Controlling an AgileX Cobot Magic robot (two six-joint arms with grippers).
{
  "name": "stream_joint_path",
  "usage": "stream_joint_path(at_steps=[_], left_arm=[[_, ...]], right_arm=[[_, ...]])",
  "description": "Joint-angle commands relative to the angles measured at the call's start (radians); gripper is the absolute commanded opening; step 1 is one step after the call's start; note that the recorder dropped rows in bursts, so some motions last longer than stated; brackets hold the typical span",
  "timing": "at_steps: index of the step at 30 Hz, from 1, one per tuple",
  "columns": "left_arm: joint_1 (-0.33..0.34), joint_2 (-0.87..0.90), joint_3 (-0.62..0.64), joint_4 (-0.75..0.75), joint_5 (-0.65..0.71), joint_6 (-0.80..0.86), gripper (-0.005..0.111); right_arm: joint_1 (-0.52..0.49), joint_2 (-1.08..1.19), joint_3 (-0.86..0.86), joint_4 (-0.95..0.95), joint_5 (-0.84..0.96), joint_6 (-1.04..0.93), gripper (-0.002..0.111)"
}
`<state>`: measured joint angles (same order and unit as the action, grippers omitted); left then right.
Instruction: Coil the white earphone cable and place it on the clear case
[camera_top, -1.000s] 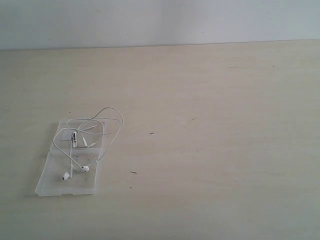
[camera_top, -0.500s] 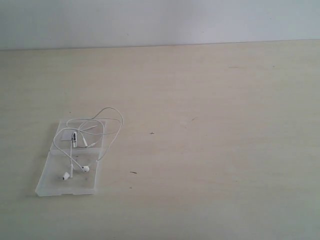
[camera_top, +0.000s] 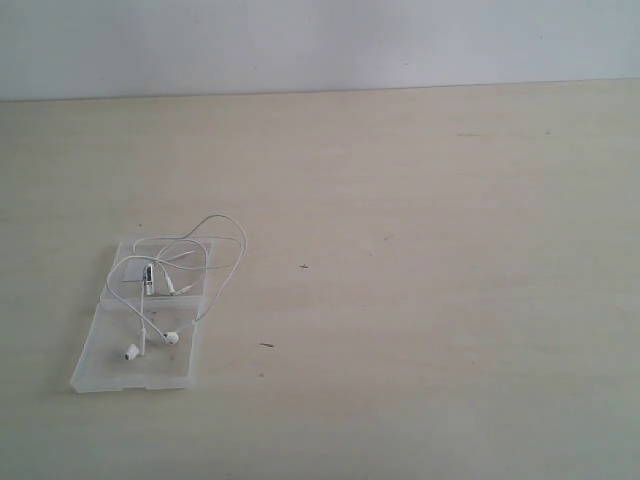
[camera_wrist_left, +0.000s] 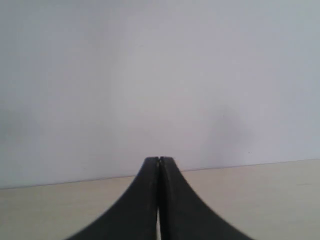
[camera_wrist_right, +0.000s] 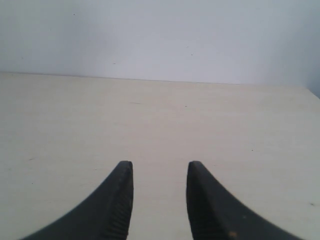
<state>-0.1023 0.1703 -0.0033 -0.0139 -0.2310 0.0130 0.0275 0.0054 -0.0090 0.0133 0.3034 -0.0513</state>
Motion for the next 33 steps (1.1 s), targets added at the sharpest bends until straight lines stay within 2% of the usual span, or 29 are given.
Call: stream_joint_path(at_steps=[1, 10, 17, 23, 33], left_arm=[[0.026, -0.122, 0.003, 0.004, 0.162, 0.079, 0.0], [0.072, -0.17, 0.003, 0.001, 0.37, 0.052, 0.0], [0.084, -0.17, 0.003, -0.005, 0.462, 0.031, 0.0], [0.084, -0.17, 0.003, -0.005, 0.605, 0.031, 0.0], [0.084, -0.17, 0.003, -0.005, 0.6, 0.03, 0.0]], right_arm=[[-0.005, -0.005, 0.004, -0.005, -0.004, 0.002, 0.035], [-0.005, -0.005, 0.004, -0.005, -0.004, 0.002, 0.035], [-0.005, -0.005, 0.004, -0.005, -0.004, 0.002, 0.035], [-0.005, -0.005, 0.004, -0.005, -0.004, 0.002, 0.035], [-0.005, -0.005, 0.004, -0.005, -0.004, 0.002, 0.035]])
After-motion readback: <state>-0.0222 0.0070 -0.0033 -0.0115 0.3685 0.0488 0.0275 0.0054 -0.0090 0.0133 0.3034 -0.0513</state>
